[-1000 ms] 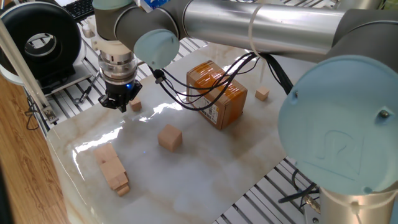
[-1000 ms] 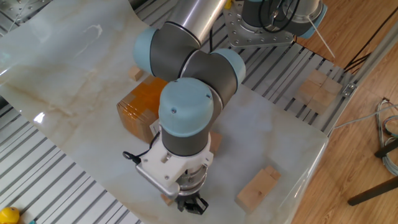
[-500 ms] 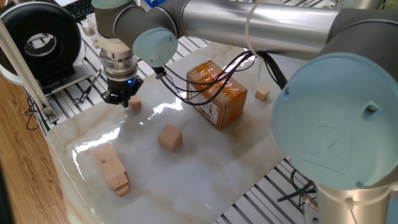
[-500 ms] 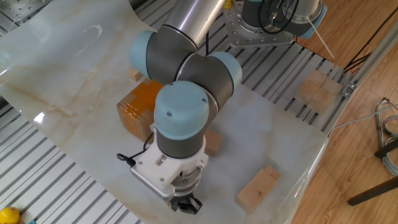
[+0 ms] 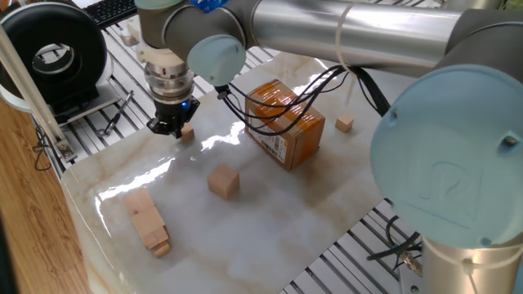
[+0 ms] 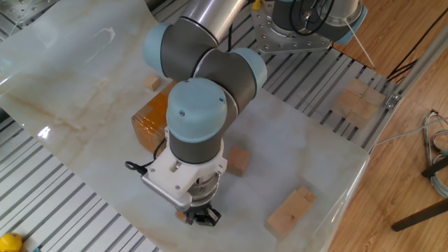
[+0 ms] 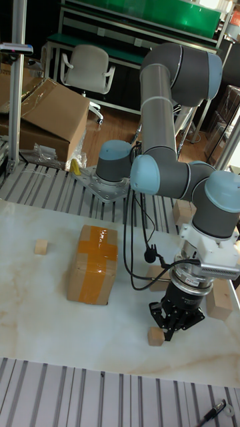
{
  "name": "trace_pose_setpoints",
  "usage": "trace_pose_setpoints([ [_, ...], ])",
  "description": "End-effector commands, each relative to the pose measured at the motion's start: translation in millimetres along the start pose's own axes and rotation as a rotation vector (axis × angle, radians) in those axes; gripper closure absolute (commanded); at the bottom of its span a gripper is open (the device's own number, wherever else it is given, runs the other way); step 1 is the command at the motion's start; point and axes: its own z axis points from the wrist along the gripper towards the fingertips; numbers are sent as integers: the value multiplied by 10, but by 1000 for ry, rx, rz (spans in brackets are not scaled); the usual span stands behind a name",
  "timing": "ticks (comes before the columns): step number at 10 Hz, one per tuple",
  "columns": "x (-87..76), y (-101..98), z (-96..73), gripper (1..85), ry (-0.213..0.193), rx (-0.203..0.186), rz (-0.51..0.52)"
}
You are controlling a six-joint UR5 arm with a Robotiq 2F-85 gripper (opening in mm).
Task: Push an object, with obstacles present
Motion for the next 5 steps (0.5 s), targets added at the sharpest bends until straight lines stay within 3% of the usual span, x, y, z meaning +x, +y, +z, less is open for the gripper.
trace_pose_setpoints([
  [1,-26,2,-16,843,-18,-25,24],
  [2,-30,7,-26,843,-15,-21,26],
  [5,36,-298,-51,843,0,0,-21],
])
